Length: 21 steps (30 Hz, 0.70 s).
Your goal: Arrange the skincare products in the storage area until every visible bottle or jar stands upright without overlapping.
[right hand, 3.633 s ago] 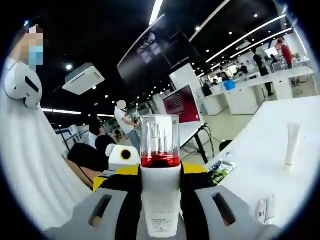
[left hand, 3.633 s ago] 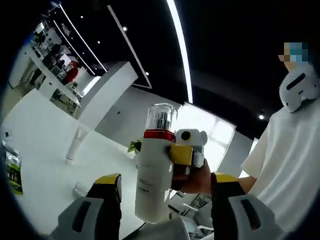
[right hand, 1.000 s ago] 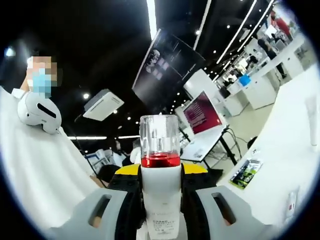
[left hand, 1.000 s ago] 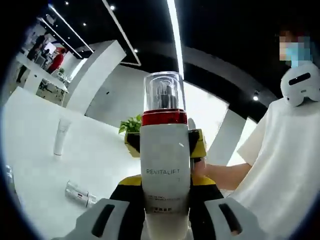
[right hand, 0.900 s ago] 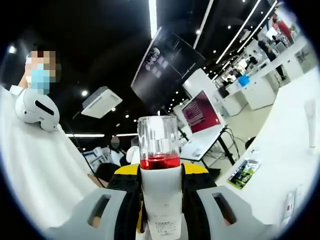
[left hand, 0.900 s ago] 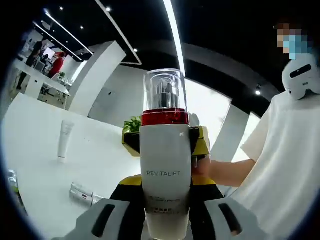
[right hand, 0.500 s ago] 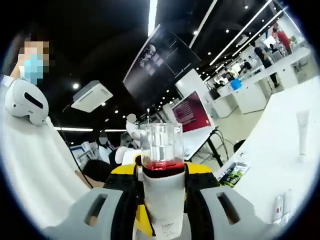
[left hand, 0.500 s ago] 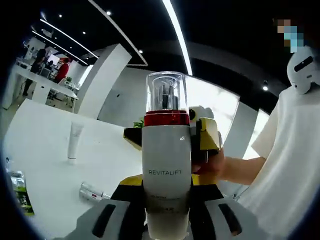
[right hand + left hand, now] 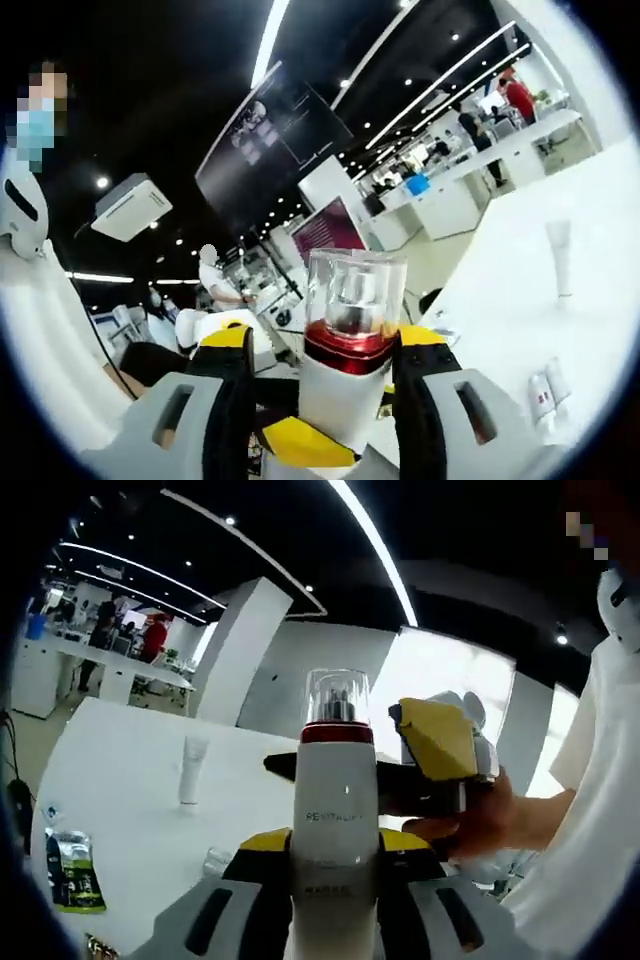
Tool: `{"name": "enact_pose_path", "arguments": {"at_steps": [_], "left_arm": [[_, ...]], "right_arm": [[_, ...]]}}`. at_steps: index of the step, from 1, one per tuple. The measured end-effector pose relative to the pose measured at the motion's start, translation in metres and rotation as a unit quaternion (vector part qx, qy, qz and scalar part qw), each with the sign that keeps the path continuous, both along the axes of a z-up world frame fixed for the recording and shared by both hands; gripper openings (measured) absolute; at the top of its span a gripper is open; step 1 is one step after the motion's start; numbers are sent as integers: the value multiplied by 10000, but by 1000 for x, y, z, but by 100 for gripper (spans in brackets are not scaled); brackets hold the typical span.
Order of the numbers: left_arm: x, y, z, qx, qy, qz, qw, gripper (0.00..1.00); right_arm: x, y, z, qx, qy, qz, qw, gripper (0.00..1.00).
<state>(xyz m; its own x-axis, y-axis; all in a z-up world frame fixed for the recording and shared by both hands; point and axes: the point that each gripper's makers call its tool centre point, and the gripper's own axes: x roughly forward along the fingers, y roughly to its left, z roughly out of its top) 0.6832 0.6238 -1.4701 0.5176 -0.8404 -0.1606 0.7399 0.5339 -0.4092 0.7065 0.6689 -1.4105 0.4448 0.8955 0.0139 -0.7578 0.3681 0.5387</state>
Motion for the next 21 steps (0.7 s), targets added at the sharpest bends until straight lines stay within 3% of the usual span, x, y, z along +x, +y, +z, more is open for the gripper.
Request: {"name": "enact_pose_path", "arguments": {"at_steps": [1, 7, 13, 16, 21], "left_arm": [[-2, -2, -1, 84, -60, -18, 9999, 29], [-1, -2, -7, 224, -22, 155, 9996, 29], [-1, -2, -5, 304, -205, 70, 9993, 31], [-2, -2, -1, 173, -248, -47, 9995, 31], [-10, -3, 13, -536, 68, -510, 9972, 34]], "right_arm": [[4, -3, -3, -98, -47, -130, 9999, 33], [2, 3, -9, -369, -22, 43, 9993, 32], [-2, 3, -3, -417, -376, 138, 9983, 30], [-5, 5, 3, -412, -559, 326, 9971, 30], [-14, 8, 12, -375, -784, 805, 9930, 30]]}}
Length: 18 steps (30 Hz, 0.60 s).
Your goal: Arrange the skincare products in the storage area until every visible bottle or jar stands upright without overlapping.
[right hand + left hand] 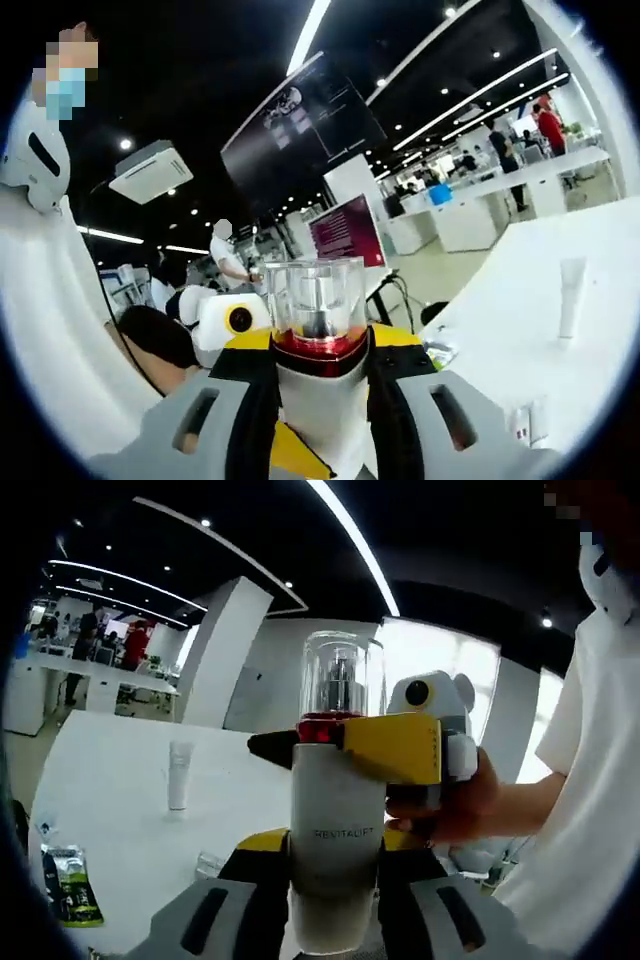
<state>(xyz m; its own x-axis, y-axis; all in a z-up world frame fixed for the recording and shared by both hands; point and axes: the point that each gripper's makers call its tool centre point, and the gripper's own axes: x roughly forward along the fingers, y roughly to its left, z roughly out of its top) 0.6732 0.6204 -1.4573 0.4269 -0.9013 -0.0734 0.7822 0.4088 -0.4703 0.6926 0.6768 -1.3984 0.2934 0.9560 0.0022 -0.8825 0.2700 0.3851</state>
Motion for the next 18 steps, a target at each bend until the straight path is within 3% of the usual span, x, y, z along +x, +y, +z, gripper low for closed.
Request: {"name": "enact_pose_path", "arguments": {"at_steps": [4, 10, 14, 18], "left_arm": [[-5, 3, 14, -474, 134, -362, 9981, 38], [-17, -3, 22, -673, 201, -925, 9932, 51], [-36, -8, 35, -1069, 413, -1596, 9805, 52], [-48, -13, 44, -1295, 485, -1978, 9704, 48]], "right_arm": [[-8, -1, 11, 234, -62, 390, 9989, 30], [-31, 5, 29, 437, -267, 1164, 9919, 30], [-47, 7, 42, 818, -168, 1722, 9815, 30], [-54, 7, 48, 1071, -13, 1961, 9747, 30]]}}
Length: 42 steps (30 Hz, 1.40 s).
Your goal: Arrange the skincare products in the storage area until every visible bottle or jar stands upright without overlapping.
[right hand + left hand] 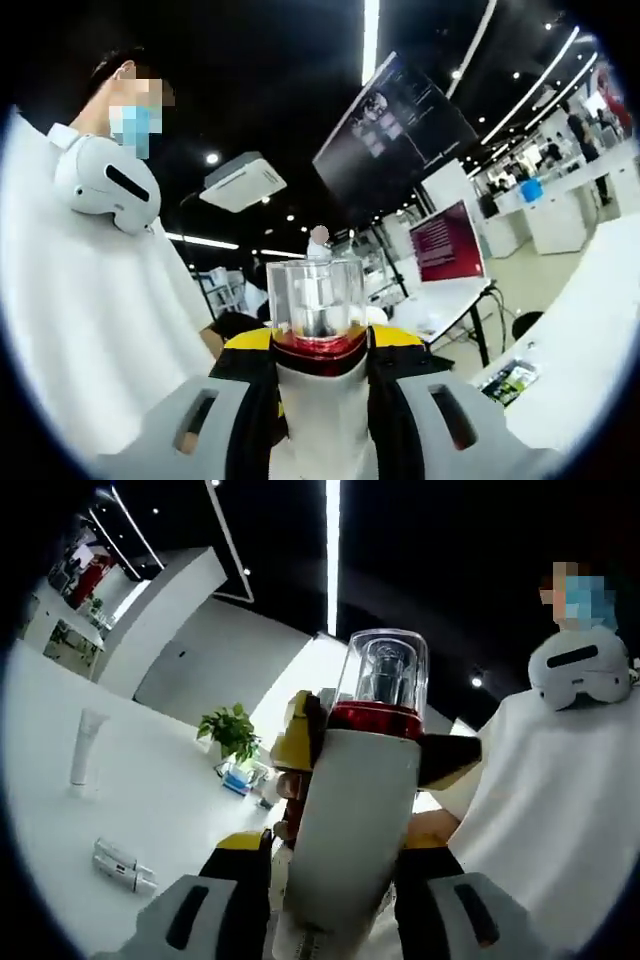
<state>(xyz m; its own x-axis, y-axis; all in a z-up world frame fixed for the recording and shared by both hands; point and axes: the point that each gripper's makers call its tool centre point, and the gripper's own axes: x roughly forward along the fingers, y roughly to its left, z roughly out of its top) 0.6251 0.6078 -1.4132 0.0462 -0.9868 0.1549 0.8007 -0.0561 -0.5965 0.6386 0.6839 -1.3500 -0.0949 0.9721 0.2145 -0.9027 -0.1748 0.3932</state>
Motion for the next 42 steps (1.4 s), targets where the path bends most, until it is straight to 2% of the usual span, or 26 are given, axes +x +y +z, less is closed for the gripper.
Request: {"name": "enact_pose_path", "arguments": {"at_steps": [6, 7, 8, 10, 17, 20, 22, 26, 27, 32, 37, 38, 42], "left_arm": [[-12, -3, 0, 3, -36, -230, 9997, 39], [-13, -4, -3, 70, -195, -149, 9997, 38], [-13, -4, -3, 88, -230, -130, 9996, 37], [-14, -3, -5, 101, -39, -176, 9998, 37], [-8, -3, -4, -22, 49, 79, 10000, 35], [-8, -2, -3, -125, 218, 15, 9997, 34], [-8, -3, -7, -4, 222, 54, 9997, 34], [-1, -2, -26, 399, 236, 355, 9983, 32], [0, -2, -28, 412, 268, 391, 9980, 32], [4, 1, -32, 462, 318, 599, 9966, 31], [12, 4, -42, 692, 362, 900, 9929, 31], [13, 5, -43, 735, 373, 918, 9924, 31], [16, 7, -50, 946, 337, 1044, 9895, 31]], "right_arm": [[-2, -2, -7, 139, 482, 143, 9986, 31], [-2, -2, -9, 163, 531, 146, 9984, 31], [-2, -4, -11, 203, 613, 160, 9978, 31], [-3, -5, -13, 264, 732, 147, 9969, 31], [3, -6, -14, 291, 994, 58, 9946, 32], [4, -5, -13, 279, 1129, 52, 9932, 32], [3, -3, -16, 192, 1116, 14, 9936, 32], [9, 2, -36, -407, 886, -358, 9946, 31], [11, 3, -41, -534, 897, -442, 9935, 31], [18, 2, -50, -643, 1068, -664, 9900, 30], [26, 1, -59, -818, 1123, -952, 9857, 30], [28, 1, -63, -901, 1197, -1011, 9835, 30], [30, 2, -67, -1032, 1184, -1140, 9810, 31]]}}
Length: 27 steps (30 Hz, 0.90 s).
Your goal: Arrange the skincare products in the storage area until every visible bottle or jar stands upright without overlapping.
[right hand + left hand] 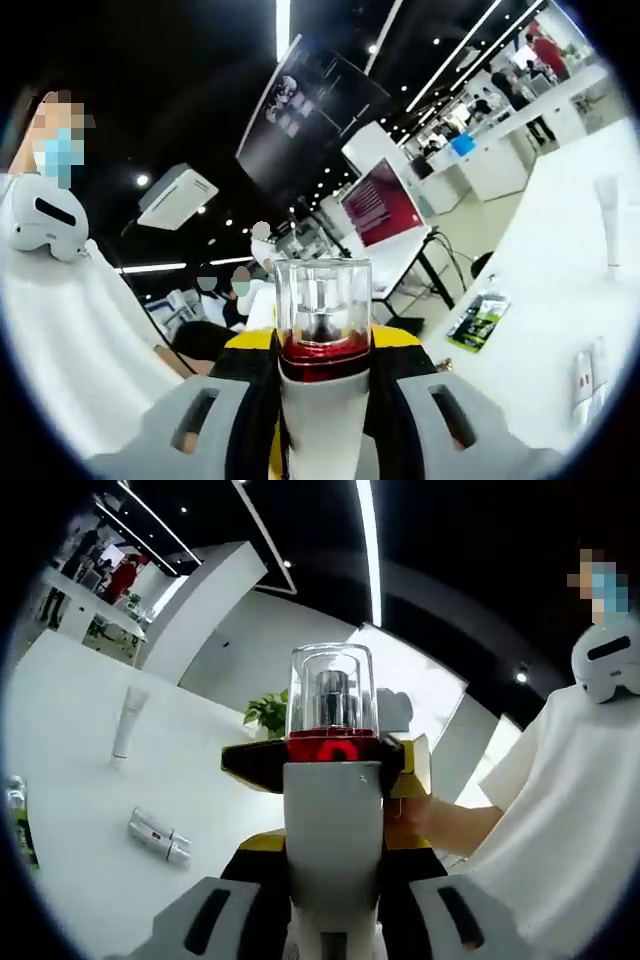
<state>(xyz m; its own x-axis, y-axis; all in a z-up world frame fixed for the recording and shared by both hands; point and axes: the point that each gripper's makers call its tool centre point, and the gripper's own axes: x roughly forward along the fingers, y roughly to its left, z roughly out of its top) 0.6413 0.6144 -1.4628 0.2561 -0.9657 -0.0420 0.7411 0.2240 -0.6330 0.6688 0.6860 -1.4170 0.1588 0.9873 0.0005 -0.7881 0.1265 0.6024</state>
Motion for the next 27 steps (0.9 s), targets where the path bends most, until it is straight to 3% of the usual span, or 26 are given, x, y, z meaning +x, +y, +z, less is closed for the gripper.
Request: {"name": "enact_pose_path", "arguments": {"at_steps": [10, 13, 18, 21, 24, 27], "left_arm": [[12, 6, -15, 637, -64, 459, 9969, 31], [11, 6, -18, 828, -82, 405, 9957, 31], [8, 5, -12, 714, -251, 229, 9969, 31], [11, 5, -8, 600, -264, 230, 9976, 32], [11, 7, 0, 266, -70, 122, 9995, 33], [13, 9, -1, 262, 9, 80, 9996, 33]], "right_arm": [[10, -1, -14, -576, 8, -406, 9975, 32], [9, -3, -16, -604, -40, -429, 9972, 31], [7, -6, -9, -519, -215, -434, 9975, 30], [12, -8, -6, -340, 9, -532, 9980, 29], [16, -11, -4, -122, 312, -621, 9975, 29], [16, -11, -4, -142, 344, -644, 9972, 29]]}}
